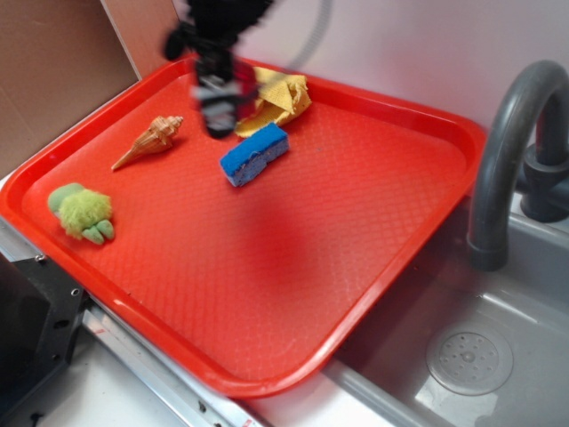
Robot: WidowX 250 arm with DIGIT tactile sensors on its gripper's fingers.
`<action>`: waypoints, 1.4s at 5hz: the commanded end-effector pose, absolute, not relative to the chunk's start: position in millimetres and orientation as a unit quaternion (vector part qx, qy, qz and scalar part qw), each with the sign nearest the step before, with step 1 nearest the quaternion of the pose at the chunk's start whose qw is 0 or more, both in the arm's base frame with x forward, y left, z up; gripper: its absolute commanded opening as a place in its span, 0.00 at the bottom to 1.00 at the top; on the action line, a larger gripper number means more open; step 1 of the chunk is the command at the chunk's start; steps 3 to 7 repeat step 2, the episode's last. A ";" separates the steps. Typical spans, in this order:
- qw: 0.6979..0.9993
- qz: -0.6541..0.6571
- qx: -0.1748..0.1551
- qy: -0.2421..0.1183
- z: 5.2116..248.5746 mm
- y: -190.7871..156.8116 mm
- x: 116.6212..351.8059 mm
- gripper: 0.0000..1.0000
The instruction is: Grab the red paper.
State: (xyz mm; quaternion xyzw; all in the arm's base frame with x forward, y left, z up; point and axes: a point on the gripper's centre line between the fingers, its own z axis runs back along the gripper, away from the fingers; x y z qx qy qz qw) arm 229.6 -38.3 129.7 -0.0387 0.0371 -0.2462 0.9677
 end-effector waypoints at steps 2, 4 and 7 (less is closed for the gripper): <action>0.995 0.100 -0.029 0.002 172.5 -26.4 180.0 0.00; 0.995 0.100 -0.029 0.002 172.5 -26.4 180.0 0.00; 0.995 0.100 -0.029 0.002 172.5 -26.4 180.0 0.00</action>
